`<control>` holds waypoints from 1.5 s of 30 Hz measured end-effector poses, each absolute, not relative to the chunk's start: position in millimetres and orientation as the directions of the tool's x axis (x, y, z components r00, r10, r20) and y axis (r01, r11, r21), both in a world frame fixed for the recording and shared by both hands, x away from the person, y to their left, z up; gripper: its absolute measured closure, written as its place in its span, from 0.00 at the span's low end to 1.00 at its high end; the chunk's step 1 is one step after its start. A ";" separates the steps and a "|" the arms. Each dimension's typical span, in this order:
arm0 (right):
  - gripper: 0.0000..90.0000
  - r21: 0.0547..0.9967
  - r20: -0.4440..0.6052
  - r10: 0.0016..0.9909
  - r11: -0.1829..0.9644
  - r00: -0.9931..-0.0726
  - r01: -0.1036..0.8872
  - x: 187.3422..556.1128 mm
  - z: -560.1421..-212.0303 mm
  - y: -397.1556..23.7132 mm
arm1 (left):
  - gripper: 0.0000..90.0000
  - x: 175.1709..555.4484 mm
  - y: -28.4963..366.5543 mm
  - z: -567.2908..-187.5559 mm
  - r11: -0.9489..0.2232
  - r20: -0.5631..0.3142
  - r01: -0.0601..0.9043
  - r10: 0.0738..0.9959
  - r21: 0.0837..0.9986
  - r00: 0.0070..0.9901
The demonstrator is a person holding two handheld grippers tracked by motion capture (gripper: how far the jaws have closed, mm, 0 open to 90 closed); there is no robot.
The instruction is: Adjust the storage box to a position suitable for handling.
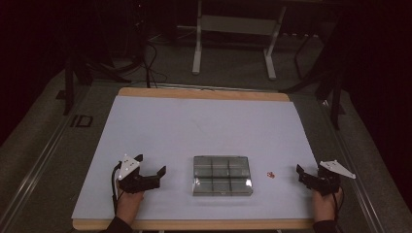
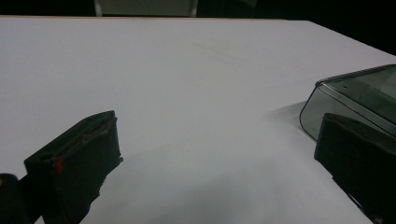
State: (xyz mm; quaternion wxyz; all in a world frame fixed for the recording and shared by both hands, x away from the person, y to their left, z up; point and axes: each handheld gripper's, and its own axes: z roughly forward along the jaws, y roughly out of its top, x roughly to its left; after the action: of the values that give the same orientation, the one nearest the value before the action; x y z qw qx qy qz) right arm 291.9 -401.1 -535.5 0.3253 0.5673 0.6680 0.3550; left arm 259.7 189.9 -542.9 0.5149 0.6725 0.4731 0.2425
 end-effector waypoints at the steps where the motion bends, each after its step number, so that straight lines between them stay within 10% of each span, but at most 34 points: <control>1: 0.15 0.843 -0.049 0.990 0.112 -0.133 0.526 291.7 -535.8 -399.5 | 0.01 259.6 191.4 -543.1 -0.009 -0.175 0.385 0.881 0.923 0.439; 17: 0.16 0.833 0.024 0.992 0.049 -0.124 0.550 295.4 -533.6 -404.8 | 0.01 262.3 197.4 -538.2 0.007 -0.221 0.409 0.851 0.913 0.477; 35: 0.14 0.842 0.068 0.900 0.179 -0.430 0.508 306.7 -508.0 -383.9 | 0.01 276.9 179.7 -533.6 -0.198 -0.206 0.467 0.705 0.862 0.679; 45: 0.14 0.818 0.151 0.751 0.271 -0.643 0.508 315.8 -505.6 -357.5 | 0.17 277.4 160.2 -526.3 -0.311 -0.184 0.432 0.590 0.847 0.786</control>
State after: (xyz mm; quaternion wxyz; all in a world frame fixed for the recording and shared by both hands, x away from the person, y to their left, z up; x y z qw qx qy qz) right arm 315.8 -357.5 -505.6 0.1343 0.4004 0.7856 0.4521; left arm 277.4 160.2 -526.3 0.4939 0.8058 0.3169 0.0800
